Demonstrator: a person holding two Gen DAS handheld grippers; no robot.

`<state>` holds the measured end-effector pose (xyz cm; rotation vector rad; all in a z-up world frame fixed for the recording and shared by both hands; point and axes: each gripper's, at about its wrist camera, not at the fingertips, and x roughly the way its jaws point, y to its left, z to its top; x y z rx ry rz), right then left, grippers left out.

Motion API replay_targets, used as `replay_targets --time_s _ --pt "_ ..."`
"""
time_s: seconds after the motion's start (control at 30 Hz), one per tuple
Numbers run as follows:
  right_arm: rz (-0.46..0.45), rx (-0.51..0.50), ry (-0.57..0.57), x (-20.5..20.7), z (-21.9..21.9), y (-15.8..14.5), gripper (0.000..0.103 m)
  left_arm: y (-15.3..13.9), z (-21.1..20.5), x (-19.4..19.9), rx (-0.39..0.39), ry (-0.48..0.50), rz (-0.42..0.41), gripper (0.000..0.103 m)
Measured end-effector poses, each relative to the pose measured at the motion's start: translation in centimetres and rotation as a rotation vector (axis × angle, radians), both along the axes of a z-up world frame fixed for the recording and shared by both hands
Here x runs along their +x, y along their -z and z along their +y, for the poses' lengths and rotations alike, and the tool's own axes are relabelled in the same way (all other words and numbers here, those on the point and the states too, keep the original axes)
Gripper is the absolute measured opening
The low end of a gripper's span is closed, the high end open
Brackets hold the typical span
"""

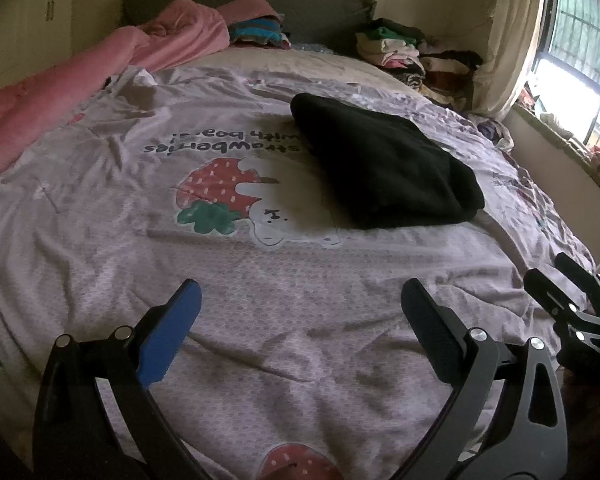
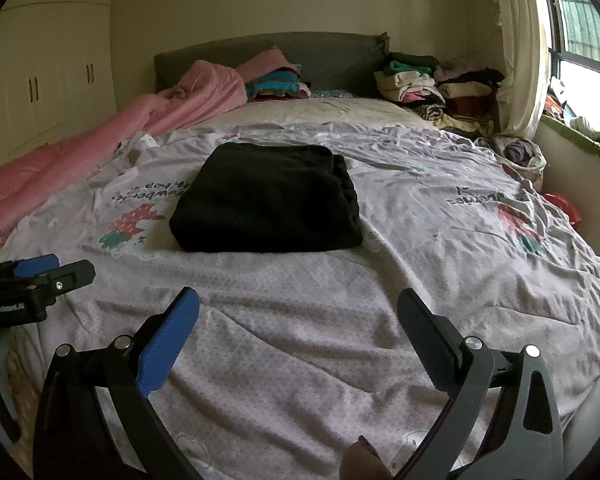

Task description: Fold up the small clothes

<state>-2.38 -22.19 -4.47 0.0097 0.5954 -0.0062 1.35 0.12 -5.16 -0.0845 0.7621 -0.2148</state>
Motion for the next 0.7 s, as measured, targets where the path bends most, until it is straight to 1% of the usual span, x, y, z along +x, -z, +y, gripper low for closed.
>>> replay_targets --time_s 0.7 --pt "0.014 0.007 -0.003 0.04 -0.04 0.19 0.099 -0.11 -0.11 -0.13 0.022 -0.008 -0.003 0.094"
